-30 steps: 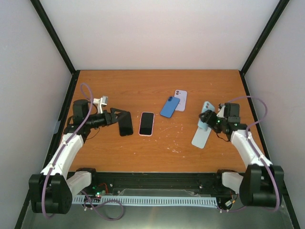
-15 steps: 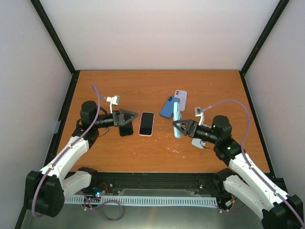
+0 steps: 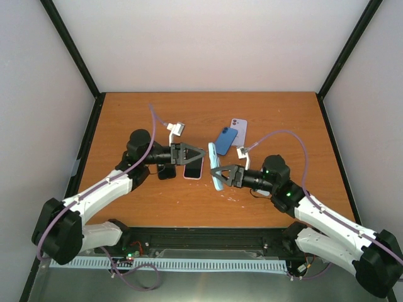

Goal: Put the phone into the phone case

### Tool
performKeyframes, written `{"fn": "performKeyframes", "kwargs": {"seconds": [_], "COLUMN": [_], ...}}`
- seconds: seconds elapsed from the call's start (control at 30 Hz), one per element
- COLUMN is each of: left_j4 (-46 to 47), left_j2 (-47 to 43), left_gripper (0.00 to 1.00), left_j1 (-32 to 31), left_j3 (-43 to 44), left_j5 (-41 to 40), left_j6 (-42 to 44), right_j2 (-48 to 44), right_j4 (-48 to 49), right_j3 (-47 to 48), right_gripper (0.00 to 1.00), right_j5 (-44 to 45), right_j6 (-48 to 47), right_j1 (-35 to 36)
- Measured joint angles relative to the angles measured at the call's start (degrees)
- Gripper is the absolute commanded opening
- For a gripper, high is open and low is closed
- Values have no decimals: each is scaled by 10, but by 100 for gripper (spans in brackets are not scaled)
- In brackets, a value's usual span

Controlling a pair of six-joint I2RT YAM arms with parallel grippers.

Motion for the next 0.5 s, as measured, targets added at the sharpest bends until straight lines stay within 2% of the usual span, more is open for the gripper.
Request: {"fn": "performKeyframes", "kwargs": {"seconds": [0.13,0.23,0.33,0.5], "left_j4": [5,10,10,3], "left_j2": [18,27,28,28], "left_gripper": [32,16,7,0], "left_j1": [-21,-26,-27,-27], "left_j3": [14,15,15,15], "left_j5": [-10,-15,-23,-28], "left_j6": [-2,-3,0,6], "right_j2": [16,19,19,14], "right_j4": [13,16,15,-6], "right_j3": [0,0,0,0], "right_gripper": [59,60,67,91], "right_j5": [10,16,25,40], "right_j6": [1,1,0,-7], "right_j1": [30,35,36,37]}}
